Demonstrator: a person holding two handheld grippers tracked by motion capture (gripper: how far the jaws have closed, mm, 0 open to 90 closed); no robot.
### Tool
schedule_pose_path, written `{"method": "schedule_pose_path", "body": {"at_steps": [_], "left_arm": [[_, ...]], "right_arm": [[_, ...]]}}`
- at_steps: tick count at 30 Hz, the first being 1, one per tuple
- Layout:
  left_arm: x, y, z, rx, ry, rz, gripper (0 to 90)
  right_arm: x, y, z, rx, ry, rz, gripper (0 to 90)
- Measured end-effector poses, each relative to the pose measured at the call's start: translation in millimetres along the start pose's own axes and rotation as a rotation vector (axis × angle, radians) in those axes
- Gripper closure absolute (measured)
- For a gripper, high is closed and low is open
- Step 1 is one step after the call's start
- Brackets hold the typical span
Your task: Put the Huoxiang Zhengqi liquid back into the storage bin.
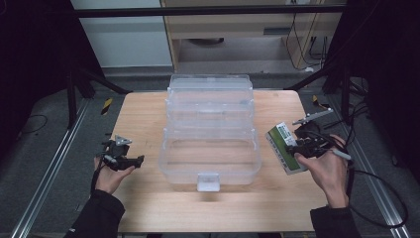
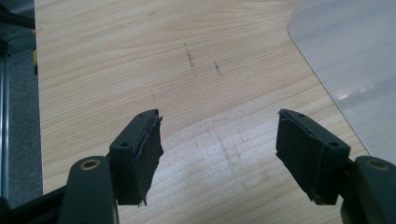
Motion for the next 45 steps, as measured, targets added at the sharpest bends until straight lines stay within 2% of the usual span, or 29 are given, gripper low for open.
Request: {"method": "schedule_pose_path", "body": {"at_steps": [3, 10, 19, 27, 30, 33, 39, 45], "left_arm": [[0.2, -0.2, 0.3, 0.000, -0.001, 0.000, 30.3], [0.0, -0.3, 0.3, -0.002, 0.000, 0.000, 30.2], [1.4, -0.2, 1.4, 0.001, -0.007, 0.000, 30.2], [1.3, -0.7, 1.6, 0.000, -0.007, -0.002, 30.2], [1.5, -0.9, 1.4, -0.001, -0.004, -0.001, 30.2], [1.3, -1.7, 1.6, -0.002, -0.004, -0.002, 30.2], [1.9, -2.0, 2.1, -0.001, -0.008, -0.004, 30.2], [2.3, -2.8, 2.6, 0.001, -0.011, -0.009, 30.2]], "right_arm": [[-6.5, -3.9, -8.6, -0.029, 0.019, -0.016, 64.0], [-17.0, -9.2, -22.6, -0.086, 0.037, 0.004, 64.1], [-29.7, -21.3, -37.1, -0.157, 0.069, -0.016, 64.3], [-34.3, -41.7, -49.0, -0.248, 0.081, -0.104, 64.3], [-33.8, -51.0, -55.1, -0.295, 0.094, -0.147, 64.3], [-31.0, -59.4, -60.2, -0.322, 0.093, -0.195, 64.3], [-23.3, -71.6, -69.7, -0.393, 0.093, -0.226, 64.3], [-14.8, -85.0, -76.0, -0.462, 0.074, -0.283, 64.2]]}}
Point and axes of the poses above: each handheld gripper's, and its own axes: x roughly forward along the jaws, z roughly out of its underside, y roughly to its right, the point moved 8 cm from there along x, roughly forward along the jaws
